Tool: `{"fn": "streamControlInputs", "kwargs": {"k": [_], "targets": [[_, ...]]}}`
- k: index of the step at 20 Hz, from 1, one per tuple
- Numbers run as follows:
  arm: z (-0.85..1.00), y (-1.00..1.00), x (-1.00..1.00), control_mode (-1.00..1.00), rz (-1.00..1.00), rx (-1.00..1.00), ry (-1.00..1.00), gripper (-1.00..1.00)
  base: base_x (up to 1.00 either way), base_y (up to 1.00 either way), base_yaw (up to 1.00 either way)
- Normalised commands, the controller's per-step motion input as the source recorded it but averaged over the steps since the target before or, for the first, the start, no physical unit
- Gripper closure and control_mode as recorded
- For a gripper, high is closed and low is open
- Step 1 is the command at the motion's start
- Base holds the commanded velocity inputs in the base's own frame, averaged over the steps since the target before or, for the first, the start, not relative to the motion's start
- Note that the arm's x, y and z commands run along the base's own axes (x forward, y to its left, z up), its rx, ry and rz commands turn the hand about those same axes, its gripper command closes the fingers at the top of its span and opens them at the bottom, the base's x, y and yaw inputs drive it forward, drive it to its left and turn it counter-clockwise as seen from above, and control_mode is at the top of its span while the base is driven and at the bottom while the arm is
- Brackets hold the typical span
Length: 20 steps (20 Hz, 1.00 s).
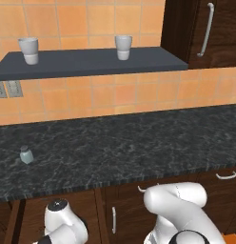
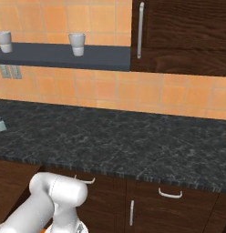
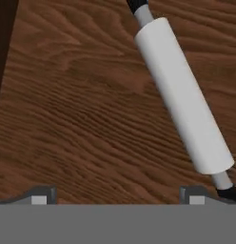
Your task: Pick the rolling pin from the drawer and place it on the counter.
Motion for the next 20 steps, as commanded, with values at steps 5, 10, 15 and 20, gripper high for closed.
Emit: {"fn": "streamControlInputs", "kwargs": {"k": [5, 10, 15, 20], "targets": [[0.02, -0.42, 0.47, -1.00, 0.10, 0.00, 0.00, -1.00, 0.00, 0.00, 0.00], [0.00, -0.07, 0.26, -1.00, 0.08, 0.00, 0.00, -1.00, 0.00, 0.00, 0.00], [-0.07, -0.11, 0.17, -1.00, 0.05, 0.00, -0.03, -1.00, 0.00, 0.00, 0.00], [-0.32, -0.06, 0.11, -1.00, 0.05, 0.00, -0.03, -1.00, 0.00, 0.00, 0.00]]}}
